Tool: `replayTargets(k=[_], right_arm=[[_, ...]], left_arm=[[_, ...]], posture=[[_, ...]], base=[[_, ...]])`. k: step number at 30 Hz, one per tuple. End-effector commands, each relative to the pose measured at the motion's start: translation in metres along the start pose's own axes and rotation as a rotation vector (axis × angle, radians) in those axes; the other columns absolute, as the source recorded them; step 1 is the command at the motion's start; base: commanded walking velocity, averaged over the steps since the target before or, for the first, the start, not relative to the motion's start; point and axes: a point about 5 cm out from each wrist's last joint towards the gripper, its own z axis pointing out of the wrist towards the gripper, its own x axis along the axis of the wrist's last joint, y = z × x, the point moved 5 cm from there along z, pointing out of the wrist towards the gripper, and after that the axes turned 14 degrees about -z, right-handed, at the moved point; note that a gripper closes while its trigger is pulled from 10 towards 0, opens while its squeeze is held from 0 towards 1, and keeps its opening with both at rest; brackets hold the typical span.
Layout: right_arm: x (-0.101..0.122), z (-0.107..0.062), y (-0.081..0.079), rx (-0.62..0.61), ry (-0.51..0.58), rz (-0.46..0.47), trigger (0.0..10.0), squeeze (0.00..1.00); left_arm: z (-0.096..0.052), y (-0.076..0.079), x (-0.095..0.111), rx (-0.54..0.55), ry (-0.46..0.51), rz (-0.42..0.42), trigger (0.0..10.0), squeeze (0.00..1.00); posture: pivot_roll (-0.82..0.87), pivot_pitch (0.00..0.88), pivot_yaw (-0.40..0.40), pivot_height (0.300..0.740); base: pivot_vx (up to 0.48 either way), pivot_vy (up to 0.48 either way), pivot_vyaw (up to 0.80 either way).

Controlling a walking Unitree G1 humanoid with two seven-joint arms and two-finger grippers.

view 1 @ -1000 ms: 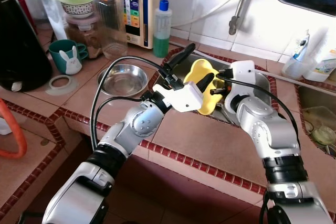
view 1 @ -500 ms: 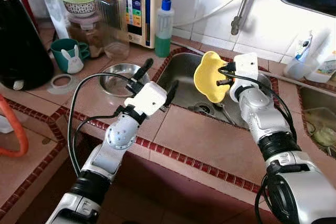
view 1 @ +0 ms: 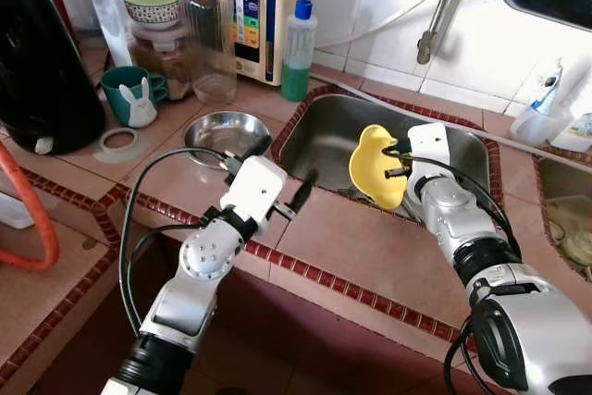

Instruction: Kitchen organization

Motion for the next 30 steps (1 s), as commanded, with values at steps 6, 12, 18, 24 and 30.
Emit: replayTargets(k=[6,12,18,24,30], right_arm=[[-0.011,0.000,-0.002,0.004,-0.036,0.016,10.0,1.00],[-0.020,-0.002,0.001,0.005,-0.054,0.016,10.0,1.00],[-0.025,-0.003,0.004,-0.003,-0.063,0.021,10.0,1.00],[-0.024,-0.002,0.005,-0.007,-0.063,0.030,10.0,1.00],[-0.022,-0.003,0.013,-0.034,-0.044,0.020,10.0,1.00]], left_arm=[[-0.006,0.013,-0.001,-0.048,-0.043,-0.017,10.0,1.00],[-0.005,0.012,-0.002,-0.055,-0.062,-0.015,10.0,1.00],[-0.006,0.012,-0.002,-0.050,-0.076,-0.018,10.0,1.00],[-0.007,0.010,-0.004,-0.046,-0.088,-0.018,10.0,1.00],[-0.007,0.008,-0.004,-0.039,-0.097,-0.014,10.0,1.00]], posture=[[0.39,0.000,-0.069,0.740],[0.38,0.000,-0.068,0.740],[0.38,0.000,-0.067,0.740],[0.38,0.000,-0.069,0.740],[0.38,0.000,-0.068,0.740]], base=[[0.000,0.000,0.00],[0.000,0.000,0.00],[0.000,0.000,0.00],[0.000,0.000,0.00],[0.000,0.000,0.00]])
